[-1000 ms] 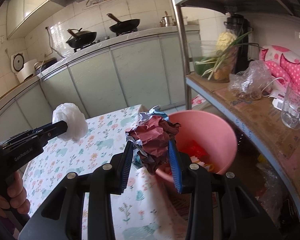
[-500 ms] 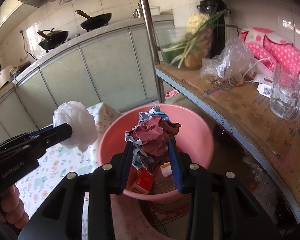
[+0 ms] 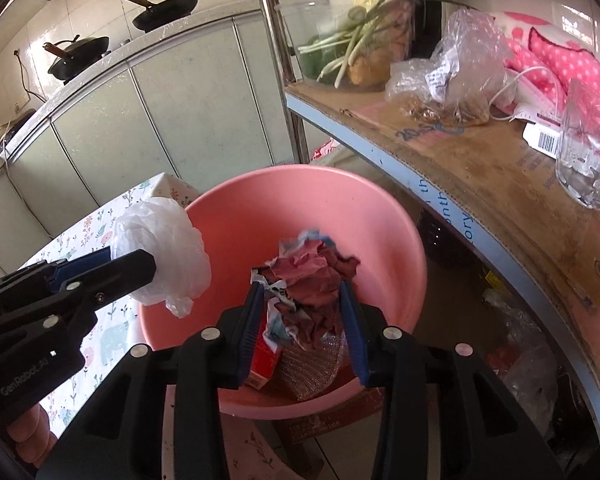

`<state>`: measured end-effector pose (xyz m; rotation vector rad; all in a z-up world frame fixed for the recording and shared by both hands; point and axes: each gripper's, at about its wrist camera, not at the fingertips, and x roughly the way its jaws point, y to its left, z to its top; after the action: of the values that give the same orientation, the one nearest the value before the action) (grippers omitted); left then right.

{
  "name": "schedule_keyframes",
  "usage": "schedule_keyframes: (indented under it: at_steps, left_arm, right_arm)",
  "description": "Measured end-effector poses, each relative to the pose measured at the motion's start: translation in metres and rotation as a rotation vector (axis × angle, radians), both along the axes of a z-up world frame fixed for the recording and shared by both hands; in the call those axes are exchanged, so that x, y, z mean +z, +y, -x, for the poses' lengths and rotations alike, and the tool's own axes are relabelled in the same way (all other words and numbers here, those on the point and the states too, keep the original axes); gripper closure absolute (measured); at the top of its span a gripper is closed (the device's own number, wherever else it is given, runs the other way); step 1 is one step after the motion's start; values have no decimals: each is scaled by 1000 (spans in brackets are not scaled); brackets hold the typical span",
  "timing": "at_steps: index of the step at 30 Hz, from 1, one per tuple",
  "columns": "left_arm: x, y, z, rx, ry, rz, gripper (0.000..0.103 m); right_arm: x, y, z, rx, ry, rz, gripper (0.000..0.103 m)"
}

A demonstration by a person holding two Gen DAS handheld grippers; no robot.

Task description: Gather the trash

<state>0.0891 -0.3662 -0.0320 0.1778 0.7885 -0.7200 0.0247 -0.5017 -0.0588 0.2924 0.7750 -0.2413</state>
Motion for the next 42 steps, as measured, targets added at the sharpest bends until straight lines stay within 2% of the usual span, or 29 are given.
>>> schedule_keyframes:
  at_steps: [1,7,11,17,18,25,29,31,35,42]
  left_arm:
    - [0,-1,0,3,-3,-6,66]
    - [6,4,3,-5,-14,13,60]
    - [16,6,7,-13,-27,44,49]
    - [30,14,14,-8,-52,71,47]
    - [32,16,15,-7,-57,73,47]
    - [46,37,30,30,-110,53,47]
    - [49,67,40,82,-129,44,47]
    - [51,85,43,132,-135,39,47]
    - [53,119,46,215,-128,33,47]
    - [53,175,59,349,-127,7,48]
  right_arm:
    - [0,0,0,2,2,4,62]
    - [5,5,2,8,-10,27,62]
    - [10,7,1,19,-11,37,61]
    - [23,11,3,35,-43,58,60]
    - [25,12,4,40,-47,61,56]
    - [42,32,10,80,-79,73,55]
    - [52,57,17,133,-87,85,53]
    - [56,72,20,157,-91,107,50]
    - [59,110,26,211,-88,136,49]
    - [63,160,28,244,-68,163,48]
